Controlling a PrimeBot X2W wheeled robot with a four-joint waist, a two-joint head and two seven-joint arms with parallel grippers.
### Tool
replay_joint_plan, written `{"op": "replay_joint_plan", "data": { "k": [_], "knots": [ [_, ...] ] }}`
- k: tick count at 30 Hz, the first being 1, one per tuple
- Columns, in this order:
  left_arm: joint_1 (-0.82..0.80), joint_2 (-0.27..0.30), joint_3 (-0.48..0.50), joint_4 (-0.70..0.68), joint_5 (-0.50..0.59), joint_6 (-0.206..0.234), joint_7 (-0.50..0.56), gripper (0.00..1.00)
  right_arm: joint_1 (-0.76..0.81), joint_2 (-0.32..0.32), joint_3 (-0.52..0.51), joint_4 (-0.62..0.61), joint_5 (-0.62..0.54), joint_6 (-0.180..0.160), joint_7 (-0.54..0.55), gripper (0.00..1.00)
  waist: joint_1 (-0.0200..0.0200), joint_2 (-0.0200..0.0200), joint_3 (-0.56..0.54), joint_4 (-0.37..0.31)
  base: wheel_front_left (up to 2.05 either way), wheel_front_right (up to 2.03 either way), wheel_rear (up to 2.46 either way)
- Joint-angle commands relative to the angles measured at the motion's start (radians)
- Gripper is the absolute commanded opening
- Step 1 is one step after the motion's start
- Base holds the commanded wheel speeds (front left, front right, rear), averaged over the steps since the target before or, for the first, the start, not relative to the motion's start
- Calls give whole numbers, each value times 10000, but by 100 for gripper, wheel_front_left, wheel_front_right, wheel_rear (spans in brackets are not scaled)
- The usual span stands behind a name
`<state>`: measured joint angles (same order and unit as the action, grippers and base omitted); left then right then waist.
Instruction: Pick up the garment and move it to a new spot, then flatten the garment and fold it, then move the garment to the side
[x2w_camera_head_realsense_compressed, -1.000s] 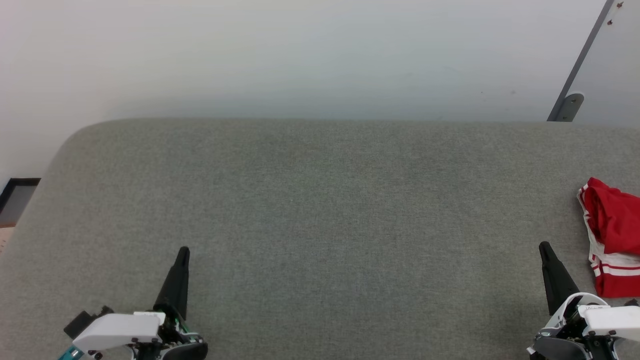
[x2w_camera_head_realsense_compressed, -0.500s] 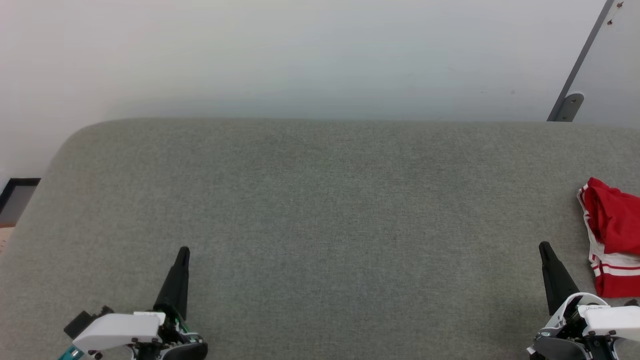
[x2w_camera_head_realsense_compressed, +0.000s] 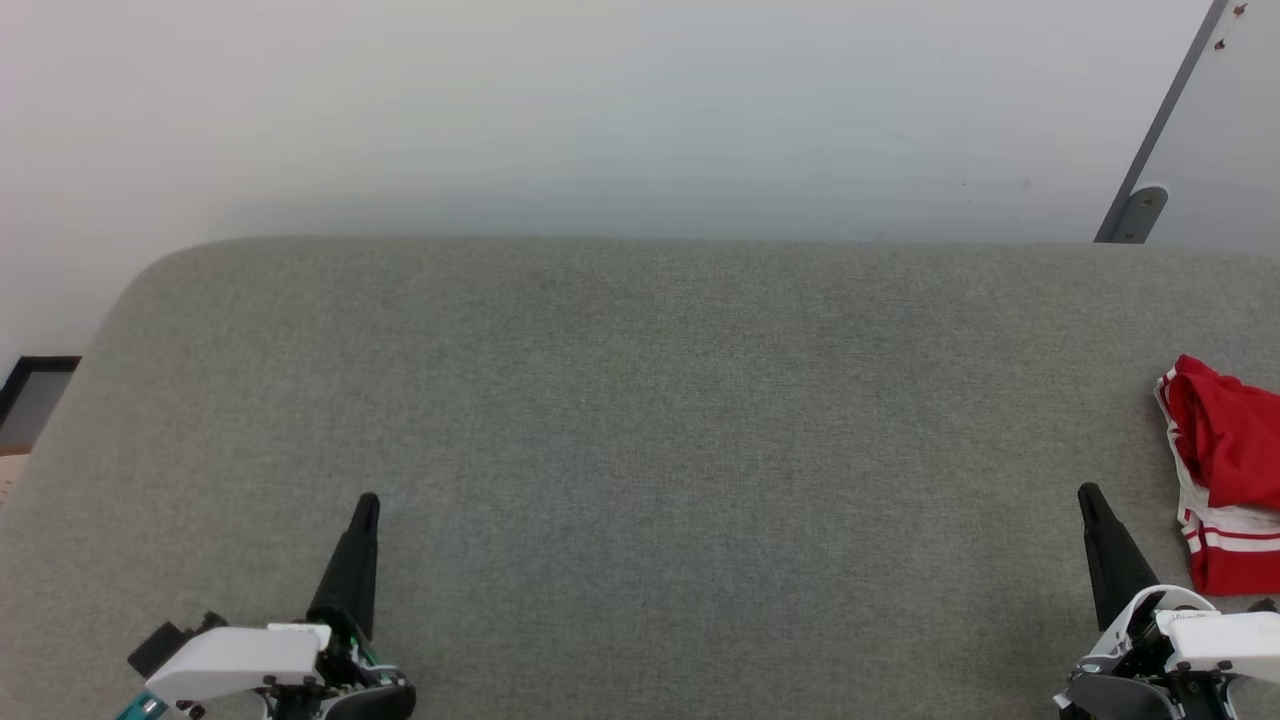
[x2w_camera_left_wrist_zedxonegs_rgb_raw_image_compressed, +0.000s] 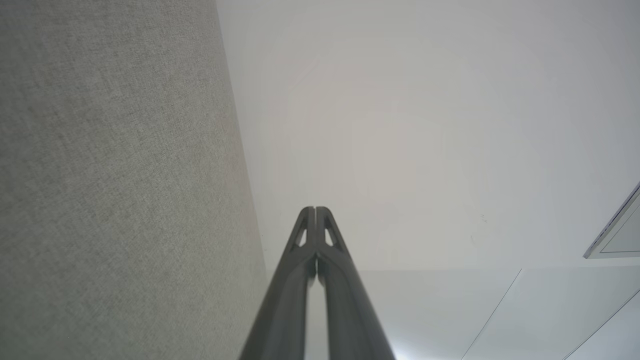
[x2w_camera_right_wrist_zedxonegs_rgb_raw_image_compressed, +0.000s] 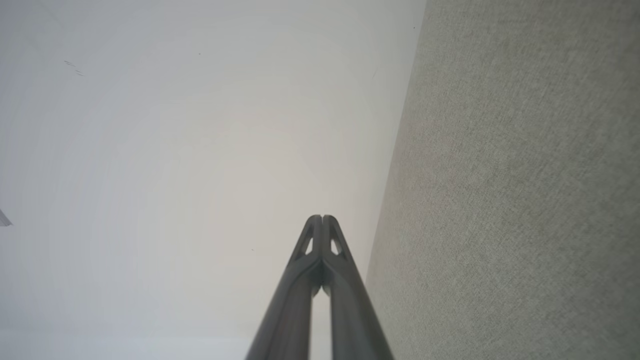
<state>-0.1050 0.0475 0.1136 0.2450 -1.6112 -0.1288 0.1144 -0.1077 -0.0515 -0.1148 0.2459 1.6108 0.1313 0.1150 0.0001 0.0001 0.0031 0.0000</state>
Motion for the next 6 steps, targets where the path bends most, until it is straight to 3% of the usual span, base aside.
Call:
{"op": "replay_joint_plan", "data": {
  "k": [1, 6],
  "knots": [
    [-94, 11, 17, 6, -33, -36, 28, 0, -31, 34, 6, -25, 41, -10, 20, 0, -1, -1, 0, 0, 0, 0, 0],
    [-94, 11, 17, 6, -33, -36, 28, 0, -31, 34, 6, -26, 41, -10, 20, 0, -1, -1, 0, 0, 0, 0, 0]
  ]
}}
